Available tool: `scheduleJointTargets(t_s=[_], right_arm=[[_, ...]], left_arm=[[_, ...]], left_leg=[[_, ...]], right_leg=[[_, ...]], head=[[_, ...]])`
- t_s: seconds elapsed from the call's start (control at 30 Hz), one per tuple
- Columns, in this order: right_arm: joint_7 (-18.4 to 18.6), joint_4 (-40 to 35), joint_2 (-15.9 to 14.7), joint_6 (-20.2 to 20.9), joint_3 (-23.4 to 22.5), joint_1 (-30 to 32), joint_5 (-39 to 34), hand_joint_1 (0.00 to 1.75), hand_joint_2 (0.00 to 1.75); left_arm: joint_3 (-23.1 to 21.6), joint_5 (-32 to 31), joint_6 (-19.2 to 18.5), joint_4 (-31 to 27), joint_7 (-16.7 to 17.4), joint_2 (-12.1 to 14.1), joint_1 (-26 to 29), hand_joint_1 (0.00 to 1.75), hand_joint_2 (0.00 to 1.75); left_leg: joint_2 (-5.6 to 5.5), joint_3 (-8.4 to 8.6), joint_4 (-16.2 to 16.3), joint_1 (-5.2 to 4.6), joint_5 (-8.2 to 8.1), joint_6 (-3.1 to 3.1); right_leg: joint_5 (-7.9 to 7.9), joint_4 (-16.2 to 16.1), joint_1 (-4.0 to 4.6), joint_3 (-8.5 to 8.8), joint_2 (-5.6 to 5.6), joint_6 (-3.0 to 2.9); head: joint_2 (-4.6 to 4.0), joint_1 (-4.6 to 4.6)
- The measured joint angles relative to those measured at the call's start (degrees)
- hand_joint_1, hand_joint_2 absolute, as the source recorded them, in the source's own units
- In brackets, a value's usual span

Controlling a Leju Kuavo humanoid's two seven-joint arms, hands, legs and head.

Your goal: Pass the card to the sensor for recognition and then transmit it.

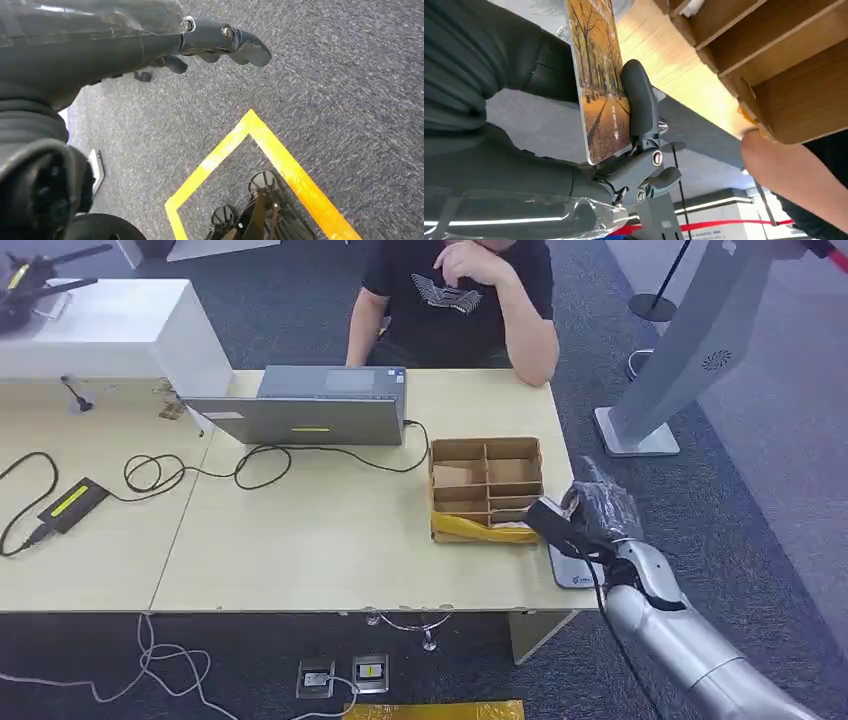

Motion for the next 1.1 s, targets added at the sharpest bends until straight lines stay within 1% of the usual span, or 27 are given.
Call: scheduleJointTargets(t_s=[0.2, 0.27, 0.4, 0.53, 0.83, 1.1], right_arm=[[-0.1, 3.2, 1.7, -0.3, 0.9, -0.5, 0.0, 1.75, 1.75], [-0.3, 4.2, 2.0, -1.0, 1.2, -0.7, 0.0, 1.75, 1.75], [-1.9, 7.6, 3.1, -2.5, 1.6, -2.5, -0.7, 1.75, 1.75], [-2.4, 10.9, 3.7, -3.4, 2.1, -4.9, -1.6, 1.75, 1.75], [-2.3, 13.9, 3.8, -3.7, 2.2, -6.6, -2.6, 1.75, 1.75], [-1.0, 14.5, 3.9, -2.7, 2.3, -6.6, -2.0, 1.75, 1.75]], left_arm=[[0.0, 0.0, 0.0, 0.0, 0.0, 0.0, 0.1, 0.00, 0.00], [0.0, 0.0, 0.2, 0.0, 0.6, 0.1, 0.1, 0.00, 0.00], [0.0, 0.0, 1.3, 0.0, 2.0, 0.1, 0.1, 0.00, 0.00], [0.0, -0.1, 1.6, 0.0, 2.2, 0.1, 0.1, 0.00, 0.00], [0.0, -0.8, 1.6, 0.0, 2.8, 0.3, 0.2, 0.00, 0.00], [-0.8, -2.9, 1.7, 0.0, 4.3, 0.6, 0.3, 0.00, 0.00]], left_leg=[[0.00, 0.00, 0.0, 0.00, 0.00, 0.00], [0.00, 0.00, 0.0, 0.00, 0.00, 0.00], [0.01, 0.01, 0.0, -0.01, 0.00, 0.00], [0.01, 0.03, 0.0, -0.01, 0.01, 0.00], [0.02, 0.03, 0.0, -0.01, 0.00, 0.00], [0.02, 0.04, 0.0, -0.01, 0.00, 0.00]], right_leg=[[0.00, 0.0, 0.00, 0.00, 0.01, 0.00], [0.00, 0.0, -0.01, 0.00, 0.01, 0.00], [0.00, 0.0, -0.01, 0.00, 0.02, 0.00], [0.01, 0.0, -0.01, 0.00, 0.01, 0.00], [0.00, 0.0, -0.01, 0.00, 0.07, 0.00], [0.01, 0.0, -0.01, 0.00, 0.09, 0.00]], head=[[0.00, 0.00], [0.00, 0.02], [0.02, 0.02], [0.00, 0.02], [0.02, 0.02], [0.00, 0.02]])
